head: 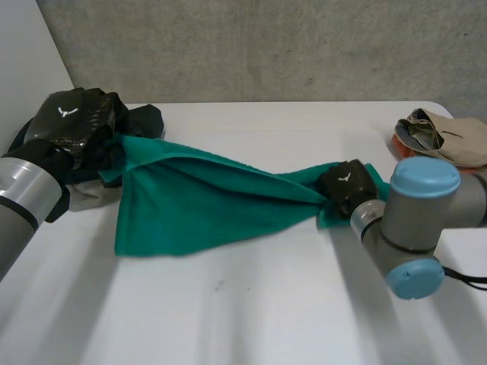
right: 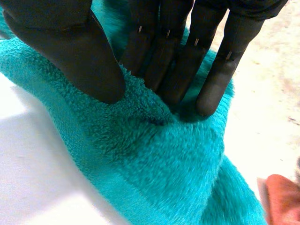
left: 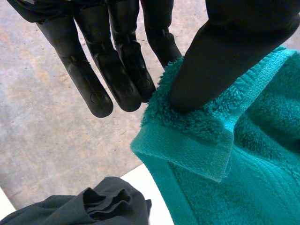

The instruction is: Fold the laundry.

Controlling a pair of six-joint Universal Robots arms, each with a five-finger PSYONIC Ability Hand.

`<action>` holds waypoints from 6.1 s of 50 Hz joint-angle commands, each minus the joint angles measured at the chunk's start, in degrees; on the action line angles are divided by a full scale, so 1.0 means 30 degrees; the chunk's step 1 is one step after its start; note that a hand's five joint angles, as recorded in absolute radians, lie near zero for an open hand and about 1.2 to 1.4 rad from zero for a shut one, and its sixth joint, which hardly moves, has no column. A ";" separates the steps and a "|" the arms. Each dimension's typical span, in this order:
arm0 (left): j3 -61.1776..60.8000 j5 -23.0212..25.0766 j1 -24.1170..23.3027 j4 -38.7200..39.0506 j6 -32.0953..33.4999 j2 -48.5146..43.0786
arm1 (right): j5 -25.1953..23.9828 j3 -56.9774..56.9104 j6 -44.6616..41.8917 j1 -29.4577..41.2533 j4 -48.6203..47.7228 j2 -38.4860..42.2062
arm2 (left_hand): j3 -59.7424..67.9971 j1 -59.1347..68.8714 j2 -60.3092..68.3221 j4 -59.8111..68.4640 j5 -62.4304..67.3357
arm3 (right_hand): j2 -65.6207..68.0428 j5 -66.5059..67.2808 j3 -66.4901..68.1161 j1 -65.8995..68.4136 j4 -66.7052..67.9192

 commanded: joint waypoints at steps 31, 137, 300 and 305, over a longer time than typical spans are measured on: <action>0.6974 0.0177 0.0808 -0.3634 0.3654 -0.6340 | -0.2118 -0.4197 -0.0858 -0.4759 0.7756 -0.3784 | 0.3883 0.4632 0.3743 0.3752 0.4256 | 0.4098 0.4314 0.4031 0.5095 0.3863; 0.1795 0.0467 0.1743 0.0562 -0.0978 -0.3178 | -0.5720 0.8106 0.1107 -0.6135 -0.0897 -0.4458 | 0.3883 0.4632 0.3743 0.3752 0.4256 | -0.5721 -0.5505 -0.5788 -0.4725 -0.5956; 0.1504 0.0174 0.2536 -0.0668 0.3534 -0.3735 | -0.4072 0.4907 -0.7037 -0.1761 -0.1268 -0.8031 | -1.9450 -1.8701 -1.9591 -1.9581 -1.9077 | 0.4098 0.4314 0.4031 0.5095 0.3863; 0.0976 -0.0060 0.2038 -0.0668 0.3270 -0.3793 | -0.5864 0.5788 -0.7300 0.3115 -0.3559 -0.6248 | -1.9450 -1.8701 -1.9591 -1.9581 -1.9077 | 0.4098 0.4314 0.4031 0.5095 0.3863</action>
